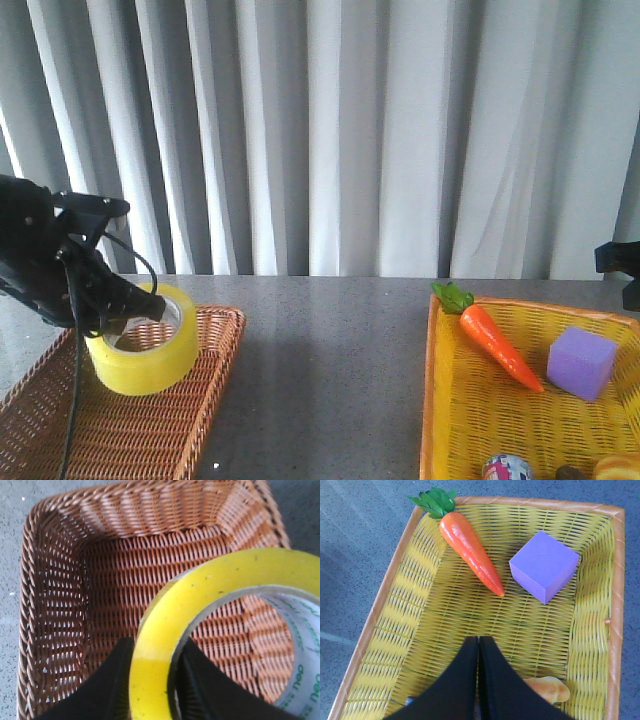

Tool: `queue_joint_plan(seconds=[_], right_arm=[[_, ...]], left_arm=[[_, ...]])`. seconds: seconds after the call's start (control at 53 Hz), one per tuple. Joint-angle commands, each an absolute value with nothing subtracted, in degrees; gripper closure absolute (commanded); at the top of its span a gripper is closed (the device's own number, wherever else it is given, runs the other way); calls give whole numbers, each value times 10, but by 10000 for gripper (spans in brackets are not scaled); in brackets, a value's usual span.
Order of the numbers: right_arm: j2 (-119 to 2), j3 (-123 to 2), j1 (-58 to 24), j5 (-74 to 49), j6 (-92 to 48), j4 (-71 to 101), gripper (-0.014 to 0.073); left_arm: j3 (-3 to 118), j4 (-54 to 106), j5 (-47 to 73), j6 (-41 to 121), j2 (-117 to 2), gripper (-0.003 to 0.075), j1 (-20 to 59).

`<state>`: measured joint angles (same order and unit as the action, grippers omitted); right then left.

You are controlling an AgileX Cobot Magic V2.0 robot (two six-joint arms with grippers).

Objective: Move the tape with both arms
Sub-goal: 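Lift the tape roll with the left gripper and lower it into the brown basket, then open the left gripper to release the tape roll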

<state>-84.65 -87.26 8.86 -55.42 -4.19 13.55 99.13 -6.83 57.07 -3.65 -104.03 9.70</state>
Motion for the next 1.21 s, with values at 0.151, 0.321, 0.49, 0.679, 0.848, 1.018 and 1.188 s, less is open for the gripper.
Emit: queue_joint_plan(seconds=[0.151, 0.321, 0.49, 0.679, 0.848, 1.018, 1.188], right_arm=[[-822, -886, 91, -528, -48, 144, 602], [-822, -886, 91, -528, -48, 144, 602], [-822, -886, 91, -528, -51, 144, 602], [-822, -886, 91, -528, -51, 142, 602], [-822, -886, 91, -527, -52, 142, 602], [-822, -886, 91, -527, -52, 142, 602], [-822, -886, 91, -526, -52, 142, 602]], left_arm=[[1009, -86, 551, -112, -1059, 701, 64], [1008, -66, 554, -114, -1073, 698, 35], [1008, -25, 554, -107, -1085, 692, 22], [1008, 7, 553, -86, -1104, 682, 23], [1008, 6, 552, -84, -1116, 676, 23], [1008, 6, 556, -83, -1126, 664, 23], [1008, 5, 563, -79, -1126, 594, 23]])
